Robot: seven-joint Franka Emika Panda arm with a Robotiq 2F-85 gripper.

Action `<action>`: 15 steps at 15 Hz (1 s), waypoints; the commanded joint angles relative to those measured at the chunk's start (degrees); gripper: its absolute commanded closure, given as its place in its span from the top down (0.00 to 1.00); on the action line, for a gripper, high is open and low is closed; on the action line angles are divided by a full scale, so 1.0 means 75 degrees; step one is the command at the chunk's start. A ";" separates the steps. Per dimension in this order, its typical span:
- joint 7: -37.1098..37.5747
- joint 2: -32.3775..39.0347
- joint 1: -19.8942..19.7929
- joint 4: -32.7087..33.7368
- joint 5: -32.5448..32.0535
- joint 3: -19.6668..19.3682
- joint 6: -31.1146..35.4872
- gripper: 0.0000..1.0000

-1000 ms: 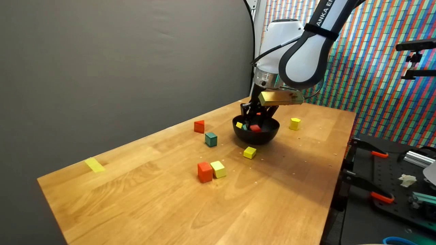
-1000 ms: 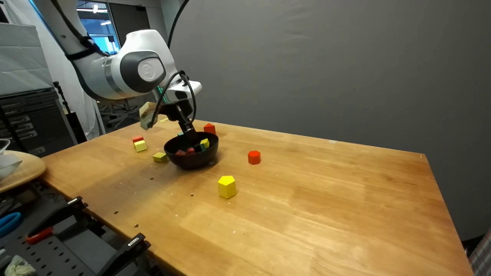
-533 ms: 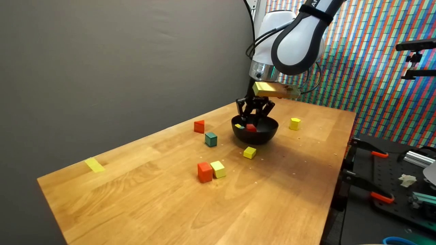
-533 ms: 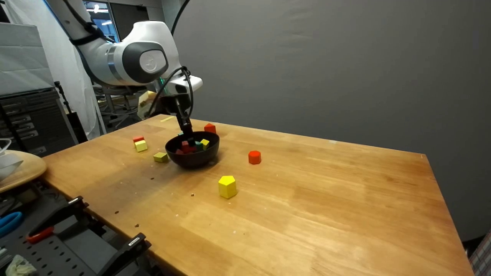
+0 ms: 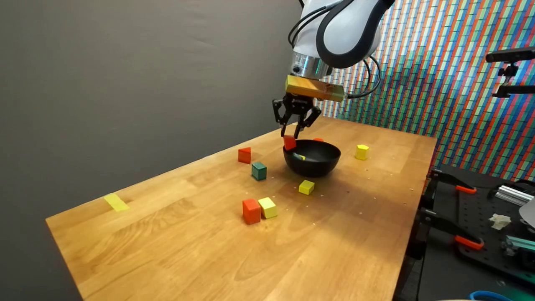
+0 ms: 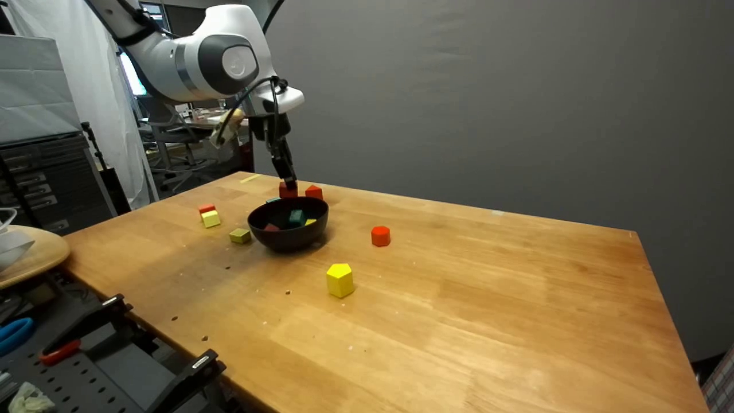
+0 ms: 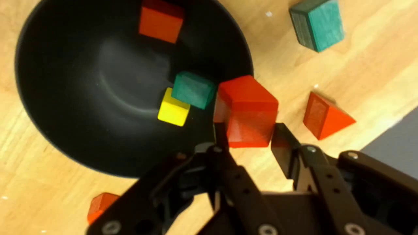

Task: Remove all the blocks from the black bowl and place them on the table

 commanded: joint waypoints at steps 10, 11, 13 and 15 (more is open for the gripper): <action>0.4141 0.1746 -0.0531 0.3097 -0.3596 -0.1047 -0.1880 0.14; 0.3991 0.1961 -0.0769 0.3270 -0.3388 -0.0839 -0.1879 0.14; 0.3527 0.2212 -0.1282 0.3423 -0.2847 -0.0351 -0.1642 0.16; 0.2761 0.2308 -0.1850 0.3398 -0.2085 0.0209 -0.1246 0.16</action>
